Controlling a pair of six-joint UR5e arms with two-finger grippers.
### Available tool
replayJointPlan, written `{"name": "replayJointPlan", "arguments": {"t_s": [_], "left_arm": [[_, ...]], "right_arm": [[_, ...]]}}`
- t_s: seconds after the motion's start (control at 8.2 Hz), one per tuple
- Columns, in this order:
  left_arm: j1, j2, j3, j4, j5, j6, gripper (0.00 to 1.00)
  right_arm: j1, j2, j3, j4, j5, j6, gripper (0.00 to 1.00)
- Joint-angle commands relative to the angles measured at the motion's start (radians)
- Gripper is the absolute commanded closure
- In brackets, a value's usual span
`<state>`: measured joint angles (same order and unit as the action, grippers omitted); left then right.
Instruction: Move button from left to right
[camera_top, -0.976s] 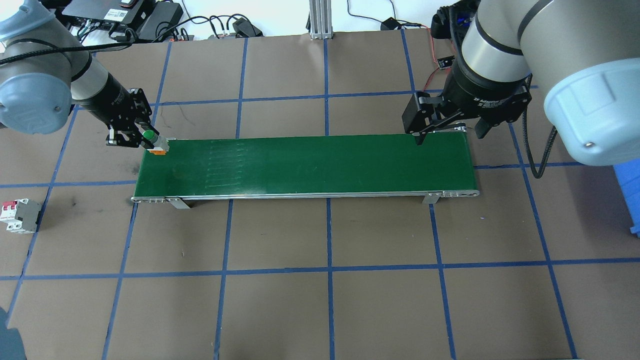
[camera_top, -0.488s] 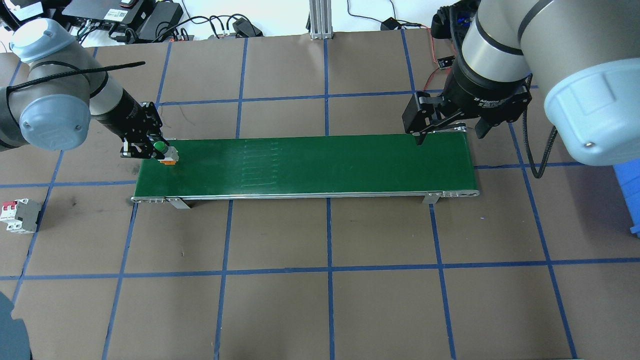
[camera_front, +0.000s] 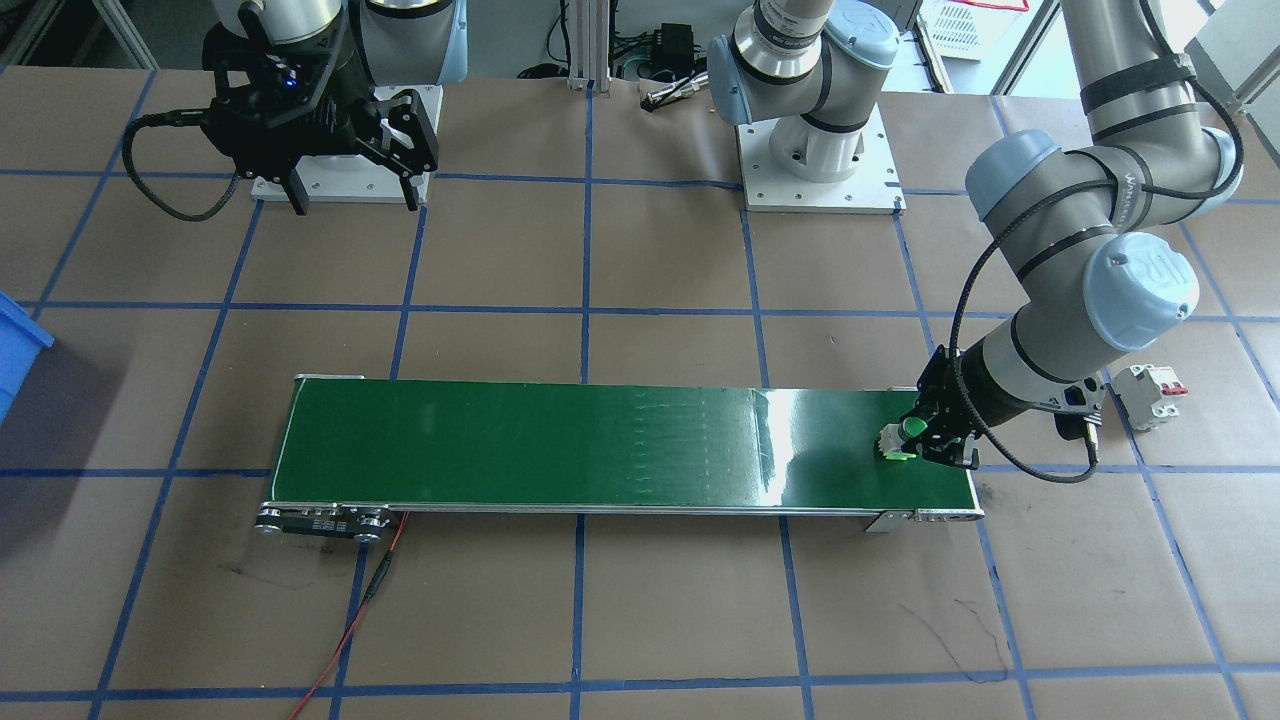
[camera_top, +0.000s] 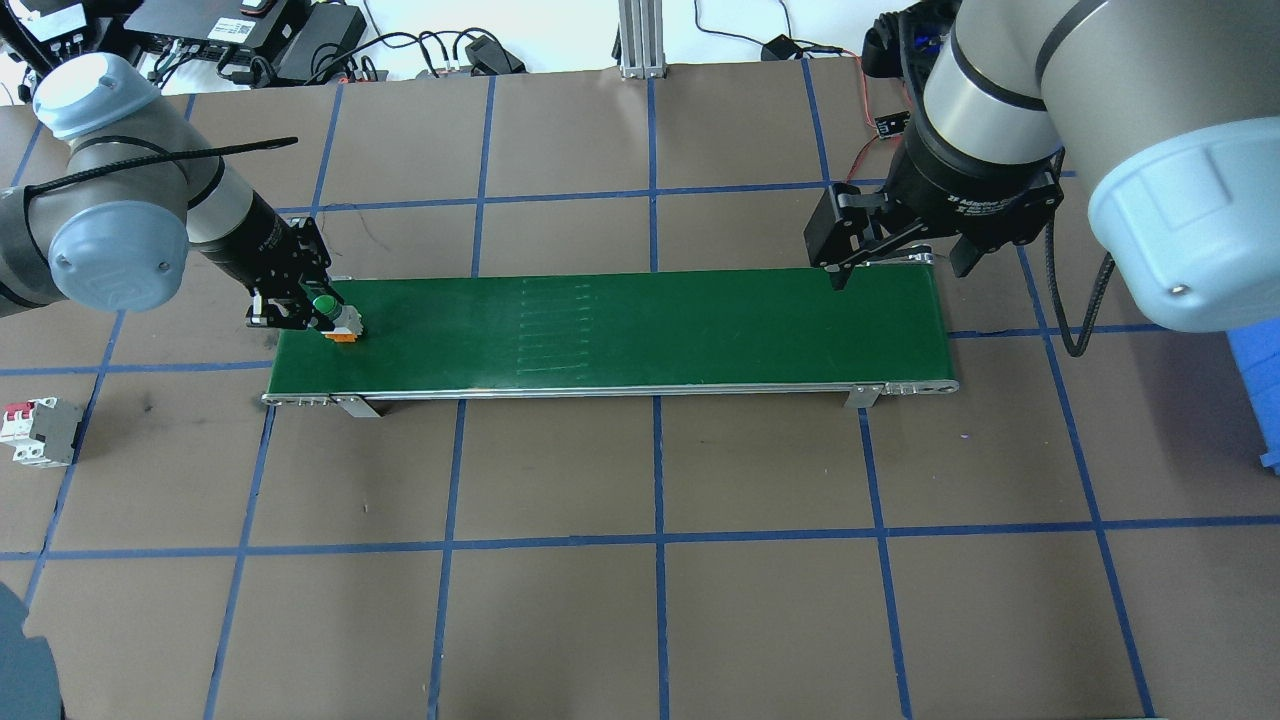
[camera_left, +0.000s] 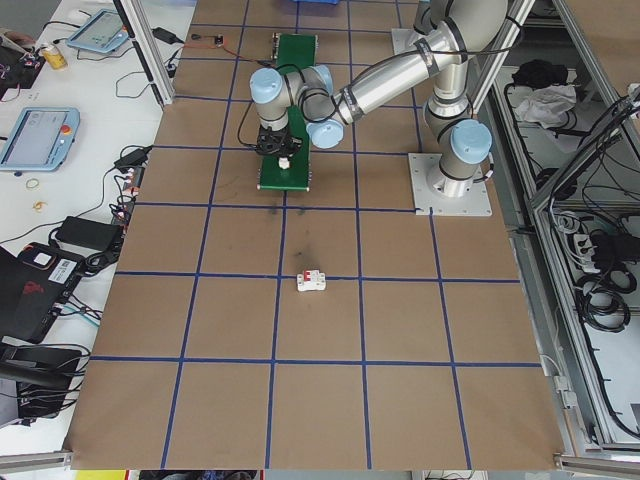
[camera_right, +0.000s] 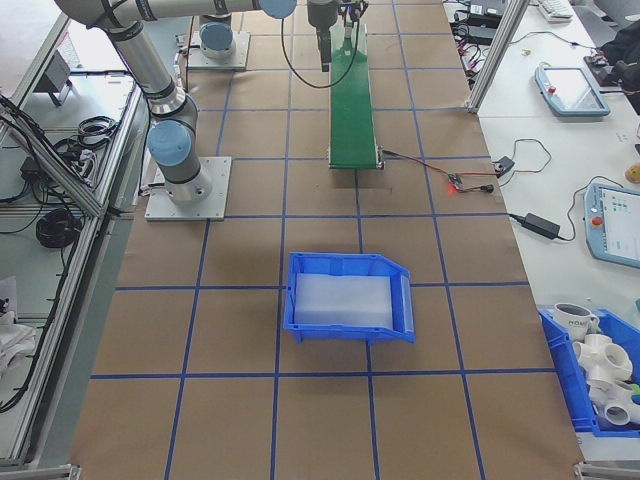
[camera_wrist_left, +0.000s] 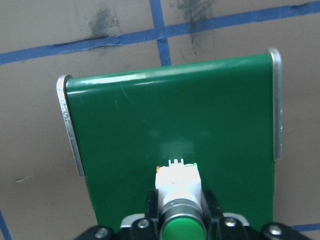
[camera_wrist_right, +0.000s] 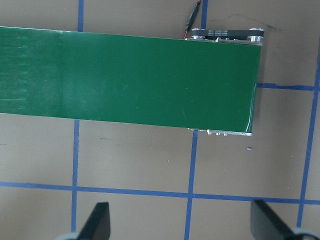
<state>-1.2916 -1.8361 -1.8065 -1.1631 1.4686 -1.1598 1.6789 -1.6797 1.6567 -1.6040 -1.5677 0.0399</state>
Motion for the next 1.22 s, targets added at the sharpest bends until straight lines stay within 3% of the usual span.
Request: {"name": "replayJointPlan", "arguments": {"t_s": [0.0, 0.12, 0.73, 1.1], "left_arm": [[0.000, 0.001, -0.004, -0.003, 0.010, 0.005, 0.41], [0.000, 0.000, -0.004, -0.003, 0.024, 0.005, 0.00], [0.000, 0.004, -0.002, -0.001, 0.024, 0.011, 0.00], [-0.012, 0.038, 0.009, 0.002, 0.021, 0.222, 0.00]], "right_arm": [[-0.001, 0.000, 0.000, -0.001, 0.000, 0.000, 0.00], [0.001, 0.000, 0.000, -0.001, -0.002, 0.000, 0.00], [0.001, 0.012, -0.002, -0.005, 0.015, -0.002, 0.00], [-0.002, 0.064, 0.000, -0.023, 0.014, -0.087, 0.00]]}}
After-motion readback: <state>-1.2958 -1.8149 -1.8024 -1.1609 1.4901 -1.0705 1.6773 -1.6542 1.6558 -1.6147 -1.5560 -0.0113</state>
